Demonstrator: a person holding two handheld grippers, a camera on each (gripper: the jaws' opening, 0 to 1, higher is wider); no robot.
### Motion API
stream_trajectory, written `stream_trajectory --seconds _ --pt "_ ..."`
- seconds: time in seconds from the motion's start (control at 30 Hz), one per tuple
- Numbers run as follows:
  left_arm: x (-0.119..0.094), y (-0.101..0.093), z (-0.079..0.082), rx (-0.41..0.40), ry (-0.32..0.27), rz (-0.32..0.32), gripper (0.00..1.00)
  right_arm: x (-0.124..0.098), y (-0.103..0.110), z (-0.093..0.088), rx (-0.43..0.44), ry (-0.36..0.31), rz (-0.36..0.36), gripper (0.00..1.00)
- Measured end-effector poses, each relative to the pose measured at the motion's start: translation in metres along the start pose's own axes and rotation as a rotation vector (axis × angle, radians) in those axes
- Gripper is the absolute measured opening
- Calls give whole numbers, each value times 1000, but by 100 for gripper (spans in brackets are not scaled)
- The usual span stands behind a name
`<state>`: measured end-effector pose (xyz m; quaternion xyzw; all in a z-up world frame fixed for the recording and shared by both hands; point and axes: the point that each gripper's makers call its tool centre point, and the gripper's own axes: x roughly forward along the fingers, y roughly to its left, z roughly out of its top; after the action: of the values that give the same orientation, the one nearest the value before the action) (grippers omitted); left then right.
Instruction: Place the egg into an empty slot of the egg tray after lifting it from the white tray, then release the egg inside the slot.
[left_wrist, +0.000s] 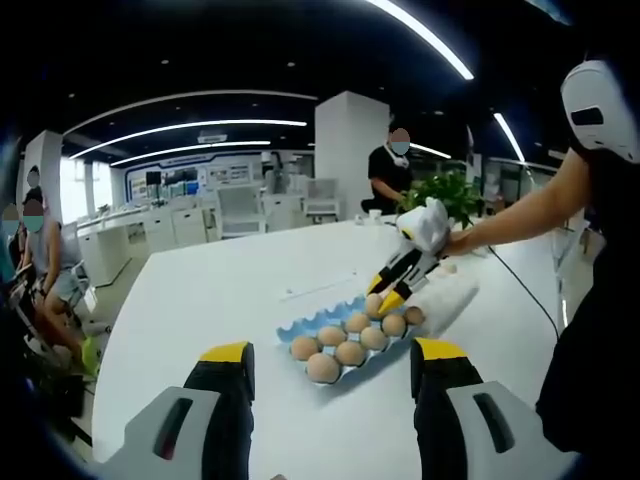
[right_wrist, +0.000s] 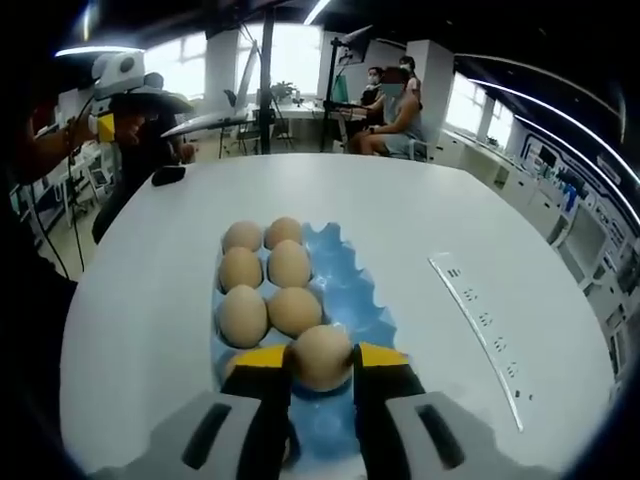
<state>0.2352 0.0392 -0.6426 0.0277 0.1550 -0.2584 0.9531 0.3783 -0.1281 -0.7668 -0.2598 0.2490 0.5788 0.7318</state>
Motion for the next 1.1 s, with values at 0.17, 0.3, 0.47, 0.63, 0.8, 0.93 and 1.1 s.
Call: stream_trajectory --seconds 0.17,0.3,0.47,0.63,0.8,0.93,1.1 --pt "0 0 0 1 0 1 63 5 -1 -4 13 10 7 24" --pt "0 0 0 0 0 1 63 5 -2 -5 38 12 15 24" --pt "1 -1 0 -1 -1 -3 63 6 -1 -7 59 25 35 25" --pt "2 -1 2 3 -5 -5 63 6 -1 -8 82 21 41 25" --pt "1 0 1 3 -2 -1 63 4 -1 -5 -26 6 29 26" --pt "0 -1 1 5 -3 -1 63 5 -3 -6 22 -3 24 27" --pt "0 -1 1 5 -2 -1 62 4 -4 -5 31 -18 14 28"
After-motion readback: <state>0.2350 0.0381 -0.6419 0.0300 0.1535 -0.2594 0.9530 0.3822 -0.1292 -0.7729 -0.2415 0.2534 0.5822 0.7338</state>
